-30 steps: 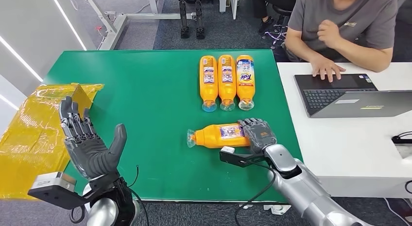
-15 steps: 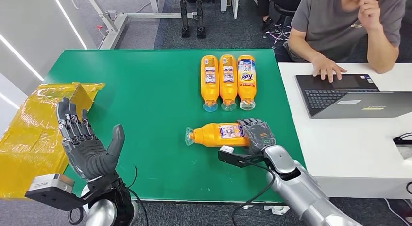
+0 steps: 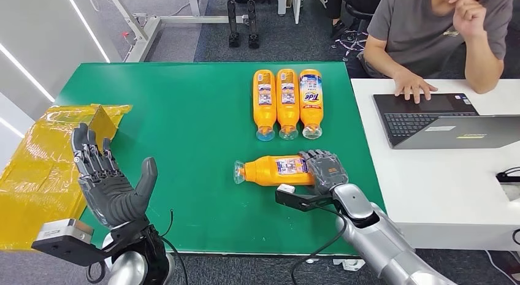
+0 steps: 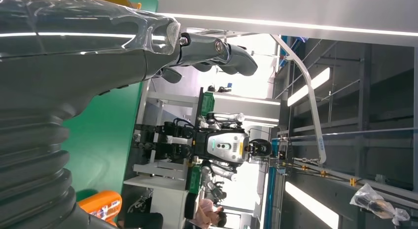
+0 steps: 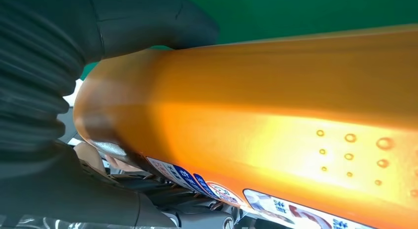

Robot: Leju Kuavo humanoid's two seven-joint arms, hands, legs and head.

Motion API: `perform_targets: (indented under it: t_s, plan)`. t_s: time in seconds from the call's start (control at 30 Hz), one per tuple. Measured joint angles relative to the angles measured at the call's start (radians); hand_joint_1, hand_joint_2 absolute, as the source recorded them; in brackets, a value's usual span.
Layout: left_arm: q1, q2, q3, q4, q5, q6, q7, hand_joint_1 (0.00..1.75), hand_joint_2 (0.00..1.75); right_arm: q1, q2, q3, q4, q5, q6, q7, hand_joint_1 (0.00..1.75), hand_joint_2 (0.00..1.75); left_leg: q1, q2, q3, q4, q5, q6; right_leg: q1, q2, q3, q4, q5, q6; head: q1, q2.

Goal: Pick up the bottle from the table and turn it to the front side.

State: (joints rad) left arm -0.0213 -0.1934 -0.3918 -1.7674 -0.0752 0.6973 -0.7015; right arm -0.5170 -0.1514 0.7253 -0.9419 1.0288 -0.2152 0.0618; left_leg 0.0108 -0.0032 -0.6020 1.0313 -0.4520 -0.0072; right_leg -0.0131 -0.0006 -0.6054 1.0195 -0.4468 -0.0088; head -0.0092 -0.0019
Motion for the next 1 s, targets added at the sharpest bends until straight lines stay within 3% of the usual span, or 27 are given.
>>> perform_targets:
  t_s: [1.0]
  plan:
    - [0.000, 0.000, 0.000, 0.000, 0.000, 0.000, 0.000, 0.00, 1.75, 0.001, 0.001, 0.000, -0.004, 0.000, 0.000, 0.000, 1.75, 1.75, 0.000, 0.000, 0.000, 0.000, 0.000, 0.000, 0.000, 0.000, 0.000, 0.000, 0.000, 0.000, 0.000, 0.000]
